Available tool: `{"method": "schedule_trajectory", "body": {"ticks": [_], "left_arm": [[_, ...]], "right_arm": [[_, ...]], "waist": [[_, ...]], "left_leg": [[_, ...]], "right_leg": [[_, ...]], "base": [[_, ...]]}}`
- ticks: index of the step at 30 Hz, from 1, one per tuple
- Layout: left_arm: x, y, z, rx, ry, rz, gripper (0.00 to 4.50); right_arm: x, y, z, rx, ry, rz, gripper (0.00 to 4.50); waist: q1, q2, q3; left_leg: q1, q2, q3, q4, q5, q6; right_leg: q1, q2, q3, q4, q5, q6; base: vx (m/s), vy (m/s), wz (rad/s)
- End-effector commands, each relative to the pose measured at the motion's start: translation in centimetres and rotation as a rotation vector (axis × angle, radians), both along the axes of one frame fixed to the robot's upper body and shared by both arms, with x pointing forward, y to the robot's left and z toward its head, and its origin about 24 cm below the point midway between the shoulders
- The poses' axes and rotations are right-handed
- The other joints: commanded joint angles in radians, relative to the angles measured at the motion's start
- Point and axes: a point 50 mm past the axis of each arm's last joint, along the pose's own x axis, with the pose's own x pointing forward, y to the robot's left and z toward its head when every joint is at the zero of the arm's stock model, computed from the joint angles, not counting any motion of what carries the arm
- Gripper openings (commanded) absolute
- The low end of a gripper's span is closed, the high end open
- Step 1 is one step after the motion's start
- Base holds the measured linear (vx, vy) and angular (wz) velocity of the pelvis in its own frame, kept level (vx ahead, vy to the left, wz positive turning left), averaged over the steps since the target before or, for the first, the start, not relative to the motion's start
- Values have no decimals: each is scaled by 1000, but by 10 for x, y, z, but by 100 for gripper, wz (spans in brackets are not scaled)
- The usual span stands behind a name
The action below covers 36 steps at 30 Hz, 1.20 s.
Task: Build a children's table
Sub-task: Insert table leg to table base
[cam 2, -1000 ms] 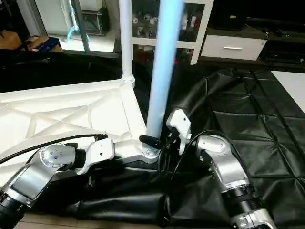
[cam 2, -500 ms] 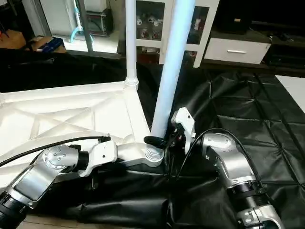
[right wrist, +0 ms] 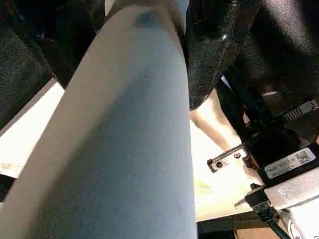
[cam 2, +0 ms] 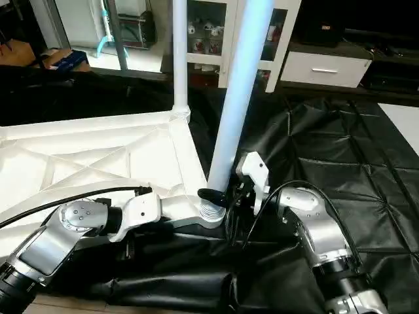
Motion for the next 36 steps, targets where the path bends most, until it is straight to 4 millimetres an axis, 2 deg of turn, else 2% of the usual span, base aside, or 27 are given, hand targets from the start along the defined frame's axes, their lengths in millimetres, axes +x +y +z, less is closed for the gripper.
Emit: {"method": "schedule_trajectory", "body": {"ticks": [1, 3, 6, 9, 10, 11, 12, 14, 15, 17, 18, 20, 21, 22, 23, 24, 25, 27, 29, 30, 31, 33, 35, 36], "left_arm": [[-5, -4, -6, 27, 7, -32, 0], [-4, -5, -5, 22, 3, -18, 0], [-1, -9, -3, 0, 5, 20, 0], [4, -17, -1, -23, 0, 72, 0], [5, -20, 0, -35, -1, 88, 0], [5, -20, 0, -37, -2, 90, 0], [6, -24, 1, -53, 1, 100, 0], [8, -33, 4, -77, 1, 117, 0], [12, -43, 8, -96, -7, 139, 0], [15, -51, 11, -104, -10, 173, 0], [17, -55, 12, -107, -13, 193, 0], [23, -65, 17, -117, -27, 254, 0], [25, -69, 20, -122, -30, 282, 0], [27, -74, 23, -137, -30, 319, 0], [27, -74, 23, -138, -30, 322, 0], [29, -81, 28, -161, -25, 373, 0], [29, -82, 28, -163, -25, 377, 0], [30, -86, 31, -165, -28, 403, 0], [34, -95, 36, -199, -30, 489, 0], [35, -97, 37, -206, -34, 504, 0], [35, -97, 38, -205, -38, 506, 0], [38, -96, 39, -199, -63, 516, 0], [40, -92, 39, -195, -81, 524, 0], [43, -86, 41, -194, -113, 529, 0]], "right_arm": [[-33, -33, -77, -298, 295, -158, 184], [-31, -32, -76, -294, 272, -186, 184], [-27, -31, -77, -297, 254, -278, 184], [-21, -32, -79, -293, 245, -409, 184], [-19, -32, -80, -293, 241, -449, 184], [-18, -33, -80, -293, 240, -455, 184], [-14, -35, -81, -297, 235, -521, 184], [-8, -38, -82, -316, 229, -619, 184], [-1, -39, -83, -351, 213, -695, 184], [4, -38, -82, -377, 198, -743, 184], [7, -37, -82, -389, 191, -771, 184], [12, -34, -82, -410, 182, -830, 184], [14, -33, -82, -415, 179, -856, 184], [16, -32, -82, -440, 162, -867, 184], [16, -32, -82, -442, 160, -868, 184], [20, -31, -81, -463, 134, -886, 184], [20, -30, -81, -465, 131, -889, 184], [22, -29, -81, -471, 119, -908, 184], [28, -26, -79, -414, 114, -1023, 184], [29, -26, -78, -397, 110, -1055, 184], [29, -25, -78, -395, 104, -1061, 184], [32, -24, -74, -375, 73, -1084, 184], [33, -22, -72, -358, 62, -1084, 184], [36, -21, -67, -309, 32, -1080, 184]], "waist": [[-12, 14, 20], [-13, 14, 22], [-16, 15, 23], [-28, 17, 26], [-35, 19, 27], [-35, 19, 27], [-38, 21, 28], [-41, 24, 30], [-44, 24, 31], [-48, 24, 33], [-53, 20, 33], [-55, 20, 39], [-58, 21, 45], [-57, 25, 45], [-57, 25, 45], [-53, 28, 47], [-50, 27, 47], [-43, 27, 47], [-39, 22, 46], [-40, 23, 43], [-37, 23, 42], [-37, 24, 43], [-34, 22, 40], [-31, 16, 34]], "left_leg": [[15, 45, -35, -107, -716, -72], [13, 44, -37, -108, -727, -72], [11, 44, -41, -112, -738, -84], [13, 42, -47, -115, -784, -88], [10, 41, -51, -119, -792, -89], [10, 41, -51, -119, -792, -89], [6, 41, -55, -125, -803, -93], [6, 39, -57, -127, -811, -90], [9, 38, -56, -128, -808, -86], [10, 36, -53, -127, -797, -85], [13, 34, -49, -122, -779, -73], [12, 34, -47, -119, -770, -63], [15, 33, -45, -119, -777, -62], [22, 32, -45, -119, -794, -63], [22, 32, -45, -119, -794, -63], [30, 38, -39, -119, -794, -60], [29, 37, -38, -119, -792, -58], [30, 36, -34, -117, -777, -59], [20, 33, -33, -114, -746, -53], [11, 32, -36, -112, -705, -52], [12, 32, -36, -111, -694, -51], [7, 34, -33, -110, -671, -53], [3, 34, -31, -108, -632, -53], [-3, 33, -24, -104, -564, -45]], "right_leg": [[-54, -10, 11, -93, -570, -48], [-55, -10, 10, -95, -596, -41], [-53, -9, 7, -94, -581, -39], [-54, -7, -3, -99, -613, -32], [-46, -8, -10, -99, -606, -34], [-46, -8, -10, -99, -606, -34], [-38, -9, -17, -97, -568, -40], [-34, -7, -23, -96, -525, -50], [-33, -7, -25, -99, -513, -55], [-34, -7, -28, -99, -505, -62], [-35, -10, -30, -105, -518, -68], [-37, -13, -30, -108, -537, -71], [-41, -13, -34, -112, -558, -71], [-41, -9, -44, -115, -569, -67], [-41, -9, -44, -115, -569, -67], [-38, -9, -53, -114, -507, -84], [-35, -10, -56, -114, -497, -84], [-39, -13, -53, -116, -492, -85], [-32, -18, -50, -115, -500, -80], [-23, -23, -50, -108, -484, -83], [-22, -23, -49, -109, -471, -85], [-24, -23, -44, -103, -425, -100], [-20, -23, -39, -96, -375, -115], [-17, -25, -31, -89, -327, -132]], "base": [[0, 0, 0], [0, 0, 0], [0, 0, 0], [0, 0, 0], [0, 0, 0], [0, 0, 0], [0, 0, 0], [0, 0, 0], [0, 0, 0], [-57, 16, -8], [-63, 5, -4], [-52, 0, -1], [0, 0, 0], [0, 0, 0], [0, 0, 0], [0, 0, 0], [0, 0, 0], [0, 0, 0], [0, 0, 0], [0, 0, 0], [0, 0, 0], [0, 0, 0], [0, 0, 0], [0, 0, 0]]}}
